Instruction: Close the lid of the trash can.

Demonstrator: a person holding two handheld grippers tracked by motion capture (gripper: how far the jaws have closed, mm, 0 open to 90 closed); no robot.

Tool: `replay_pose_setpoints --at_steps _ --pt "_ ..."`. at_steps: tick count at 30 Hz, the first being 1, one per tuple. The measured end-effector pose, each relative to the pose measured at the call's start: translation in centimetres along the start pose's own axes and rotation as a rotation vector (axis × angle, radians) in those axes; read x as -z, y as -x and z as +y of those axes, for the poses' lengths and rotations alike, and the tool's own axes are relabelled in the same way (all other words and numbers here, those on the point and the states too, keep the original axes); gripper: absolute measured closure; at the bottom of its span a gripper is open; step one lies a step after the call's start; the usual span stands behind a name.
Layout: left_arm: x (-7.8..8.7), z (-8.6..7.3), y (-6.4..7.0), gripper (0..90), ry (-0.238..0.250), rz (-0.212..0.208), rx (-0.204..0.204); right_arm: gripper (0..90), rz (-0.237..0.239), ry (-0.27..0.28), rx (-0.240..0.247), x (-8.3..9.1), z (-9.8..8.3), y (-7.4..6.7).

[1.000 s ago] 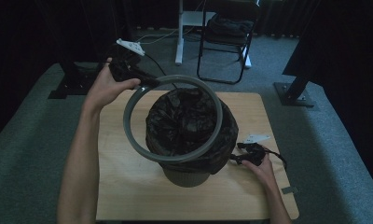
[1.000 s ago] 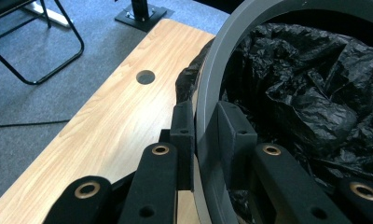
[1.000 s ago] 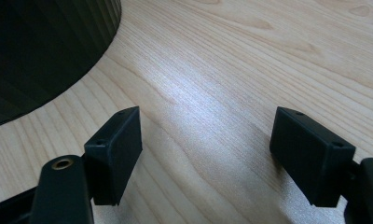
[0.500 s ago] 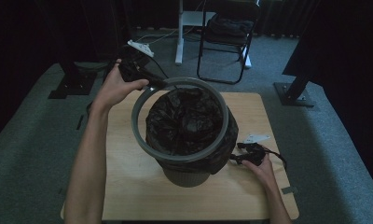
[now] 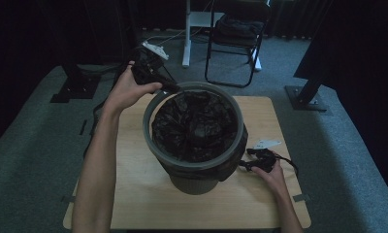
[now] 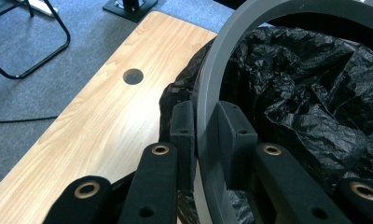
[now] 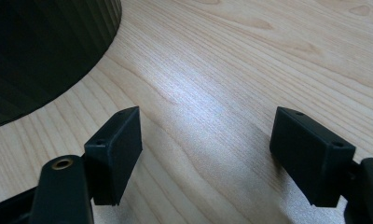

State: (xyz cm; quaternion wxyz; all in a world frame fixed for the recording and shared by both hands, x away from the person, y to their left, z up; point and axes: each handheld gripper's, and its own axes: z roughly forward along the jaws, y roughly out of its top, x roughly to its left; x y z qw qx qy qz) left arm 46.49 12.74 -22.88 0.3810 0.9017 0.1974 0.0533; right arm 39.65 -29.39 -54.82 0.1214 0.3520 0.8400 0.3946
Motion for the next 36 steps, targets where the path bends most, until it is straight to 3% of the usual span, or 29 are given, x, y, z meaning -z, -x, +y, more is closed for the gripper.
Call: replay_pose_setpoints --at_steps 36 --pt "-2.0 0.5 -0.2 77.2 -0.021 -0.012 0.009 24.4 0.004 -0.001 -0.003 0.0 0.0 0.0"
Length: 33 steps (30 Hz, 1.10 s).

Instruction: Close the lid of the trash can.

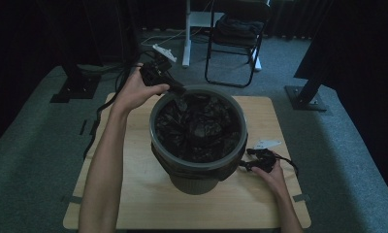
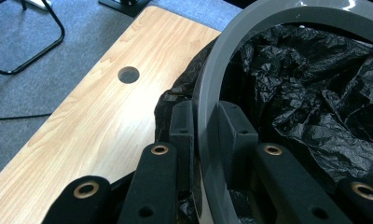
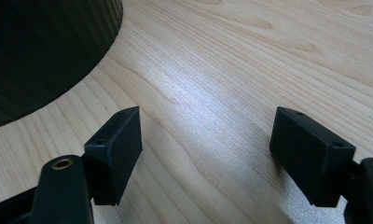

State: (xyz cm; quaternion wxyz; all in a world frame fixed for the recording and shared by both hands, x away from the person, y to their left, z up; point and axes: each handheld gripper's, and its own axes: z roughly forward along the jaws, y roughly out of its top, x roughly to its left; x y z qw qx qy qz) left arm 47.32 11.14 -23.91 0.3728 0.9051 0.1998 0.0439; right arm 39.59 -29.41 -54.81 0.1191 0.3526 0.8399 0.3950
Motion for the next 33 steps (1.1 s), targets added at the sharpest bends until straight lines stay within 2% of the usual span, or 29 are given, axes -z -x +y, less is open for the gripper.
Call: replay_pose_setpoints --at_steps 33 --pt "-0.73 0.11 -0.29 77.2 0.003 -0.002 0.020 24.4 0.003 0.001 0.000 0.03 -0.04 -0.04"
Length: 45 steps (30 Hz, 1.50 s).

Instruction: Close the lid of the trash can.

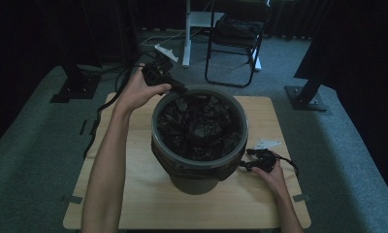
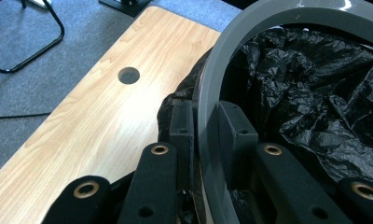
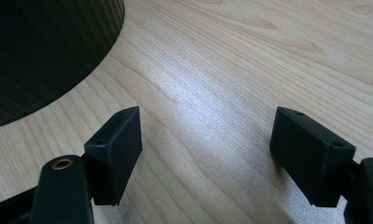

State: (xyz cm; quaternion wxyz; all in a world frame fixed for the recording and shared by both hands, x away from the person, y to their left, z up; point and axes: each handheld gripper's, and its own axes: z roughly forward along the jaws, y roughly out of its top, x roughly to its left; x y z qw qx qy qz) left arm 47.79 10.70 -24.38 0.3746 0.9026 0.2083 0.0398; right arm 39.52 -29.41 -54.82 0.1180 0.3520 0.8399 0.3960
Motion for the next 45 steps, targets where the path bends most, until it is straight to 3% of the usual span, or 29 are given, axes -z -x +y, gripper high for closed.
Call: replay_pose_setpoints --at_steps 45 --pt "-1.03 -0.48 -0.51 77.2 -0.013 -0.016 0.018 24.4 0.003 0.000 0.000 0.02 -0.01 -0.01"
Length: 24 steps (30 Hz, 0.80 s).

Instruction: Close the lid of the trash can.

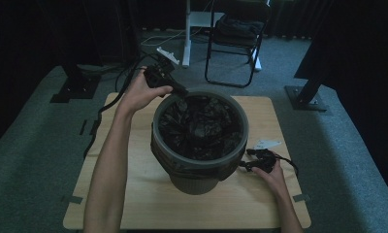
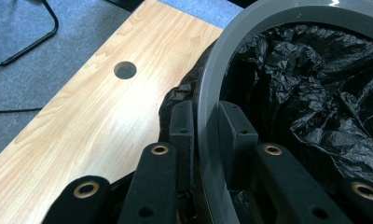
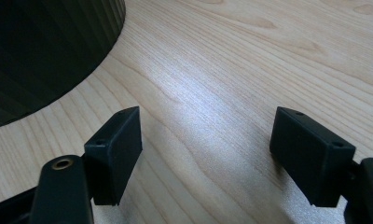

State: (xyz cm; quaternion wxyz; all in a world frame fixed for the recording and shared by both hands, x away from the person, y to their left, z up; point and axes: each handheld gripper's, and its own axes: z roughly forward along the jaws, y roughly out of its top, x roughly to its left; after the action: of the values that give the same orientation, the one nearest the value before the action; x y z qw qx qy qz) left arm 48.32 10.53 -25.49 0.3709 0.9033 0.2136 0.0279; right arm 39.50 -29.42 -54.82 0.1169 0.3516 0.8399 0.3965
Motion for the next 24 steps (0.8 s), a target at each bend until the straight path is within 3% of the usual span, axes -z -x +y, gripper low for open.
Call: replay_pose_setpoints --at_steps 24 --pt "-0.60 -0.39 -0.13 77.3 -0.014 0.007 0.000 24.4 0.003 0.001 0.002 0.02 -0.02 -0.01"
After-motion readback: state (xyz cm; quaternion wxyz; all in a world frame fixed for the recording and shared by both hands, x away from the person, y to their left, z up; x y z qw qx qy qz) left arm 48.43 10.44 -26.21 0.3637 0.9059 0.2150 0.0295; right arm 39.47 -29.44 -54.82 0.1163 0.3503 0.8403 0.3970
